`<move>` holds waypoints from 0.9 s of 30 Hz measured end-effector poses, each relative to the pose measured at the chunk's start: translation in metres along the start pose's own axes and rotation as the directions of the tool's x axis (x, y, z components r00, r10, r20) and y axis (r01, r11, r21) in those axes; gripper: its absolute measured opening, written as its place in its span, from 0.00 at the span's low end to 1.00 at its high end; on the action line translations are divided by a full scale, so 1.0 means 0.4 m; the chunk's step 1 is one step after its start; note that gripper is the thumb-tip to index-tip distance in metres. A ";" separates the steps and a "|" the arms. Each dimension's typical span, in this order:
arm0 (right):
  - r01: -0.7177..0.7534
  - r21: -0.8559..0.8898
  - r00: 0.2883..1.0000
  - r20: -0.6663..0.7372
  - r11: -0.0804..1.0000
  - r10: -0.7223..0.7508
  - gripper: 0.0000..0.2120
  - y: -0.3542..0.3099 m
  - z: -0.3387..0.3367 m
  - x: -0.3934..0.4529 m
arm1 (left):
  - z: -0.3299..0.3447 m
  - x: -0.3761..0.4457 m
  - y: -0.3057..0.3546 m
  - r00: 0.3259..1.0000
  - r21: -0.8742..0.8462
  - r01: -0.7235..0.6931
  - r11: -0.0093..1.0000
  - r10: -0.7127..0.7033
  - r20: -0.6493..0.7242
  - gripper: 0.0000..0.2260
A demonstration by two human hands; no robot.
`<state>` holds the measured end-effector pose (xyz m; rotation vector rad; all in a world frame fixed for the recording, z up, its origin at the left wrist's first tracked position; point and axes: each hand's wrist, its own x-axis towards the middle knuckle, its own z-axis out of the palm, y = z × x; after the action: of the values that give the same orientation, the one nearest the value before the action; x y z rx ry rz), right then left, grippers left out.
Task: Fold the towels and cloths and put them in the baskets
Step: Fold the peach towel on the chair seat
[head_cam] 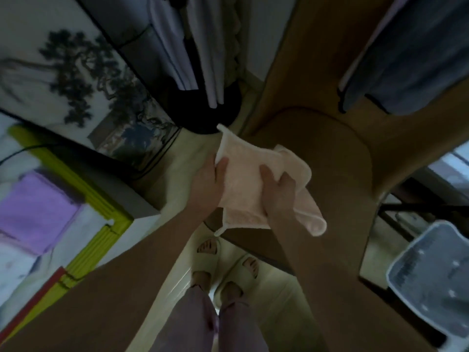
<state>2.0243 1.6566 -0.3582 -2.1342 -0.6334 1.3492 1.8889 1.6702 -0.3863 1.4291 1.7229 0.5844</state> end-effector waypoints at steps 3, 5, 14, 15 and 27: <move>0.343 -0.431 0.939 0.150 0.834 -0.308 0.27 -0.038 0.060 -0.042 | -0.059 -0.032 -0.061 0.983 -0.037 0.133 0.990 -0.137 -0.122 0.11; 0.453 -0.397 0.891 0.211 0.798 -0.401 0.23 -0.072 0.101 -0.045 | -0.111 -0.044 -0.083 0.968 -0.067 0.186 0.980 -0.194 -0.161 0.11; 0.757 -0.345 0.653 0.366 0.555 -0.663 0.19 -0.101 0.414 -0.210 | -0.354 -0.138 -0.274 0.839 -0.265 0.287 0.921 -0.375 -0.394 0.12; 0.765 -0.302 0.643 0.413 0.569 -0.645 0.17 -0.095 0.462 -0.228 | -0.384 -0.155 -0.313 0.813 -0.279 0.321 0.905 -0.414 -0.410 0.12; 0.935 -0.123 0.300 0.772 0.331 -0.560 0.27 0.090 1.065 -0.350 | -0.738 -0.292 -0.850 0.596 -0.410 0.398 0.821 -0.571 -0.565 0.11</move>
<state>1.5838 1.6198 -0.4415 -1.1410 -2.3134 1.2297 1.4551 1.5137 -0.4465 0.4987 2.3851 1.0339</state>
